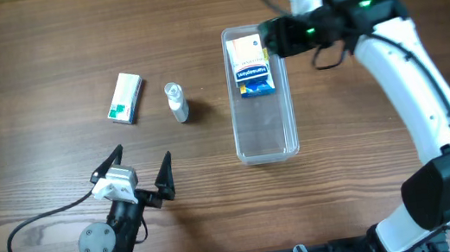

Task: Pack container
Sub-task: 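Carry the Zam-Buk box over the container and lower it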

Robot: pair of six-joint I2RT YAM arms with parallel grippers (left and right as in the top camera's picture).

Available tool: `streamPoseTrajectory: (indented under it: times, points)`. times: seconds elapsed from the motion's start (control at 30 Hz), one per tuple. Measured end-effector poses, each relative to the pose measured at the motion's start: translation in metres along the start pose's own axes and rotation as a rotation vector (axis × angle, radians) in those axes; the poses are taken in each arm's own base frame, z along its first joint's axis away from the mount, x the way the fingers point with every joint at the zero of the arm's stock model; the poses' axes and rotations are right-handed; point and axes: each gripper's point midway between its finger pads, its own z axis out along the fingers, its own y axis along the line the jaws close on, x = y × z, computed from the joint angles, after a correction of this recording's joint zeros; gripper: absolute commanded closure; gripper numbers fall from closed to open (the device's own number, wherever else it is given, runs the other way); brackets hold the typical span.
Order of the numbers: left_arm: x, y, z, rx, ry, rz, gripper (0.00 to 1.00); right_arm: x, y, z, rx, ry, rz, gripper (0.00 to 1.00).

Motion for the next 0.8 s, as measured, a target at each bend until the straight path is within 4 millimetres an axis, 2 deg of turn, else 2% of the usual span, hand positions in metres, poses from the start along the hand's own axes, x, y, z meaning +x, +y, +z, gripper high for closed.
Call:
streamPoseTrajectory:
  times: [0.1, 0.2, 0.57, 0.67, 0.8]
  points:
    - [0.0, 0.0, 0.0, 0.0, 0.0, 0.0, 0.0, 0.003, 0.026, 0.01, 0.002, 0.015, -0.011, 0.35]
    - [0.0, 0.0, 0.0, 0.0, 0.0, 0.0, 0.0, 0.005, 0.032, 0.024, 0.022, 0.029, 0.008, 0.35]
    - [0.0, 0.0, 0.0, 0.0, 0.0, 0.0, 0.0, 0.031, 0.016, 0.097, 0.078, 0.157, 0.135, 0.35]
    - [0.0, 0.0, 0.0, 0.0, 0.0, 0.0, 0.0, 0.036, 0.01, 0.109, 0.106, 0.175, 0.15, 0.35]
    - [0.0, 0.0, 0.0, 0.0, 0.0, 0.0, 0.0, 0.034, 0.005, 0.11, 0.13, 0.161, 0.161, 0.35]
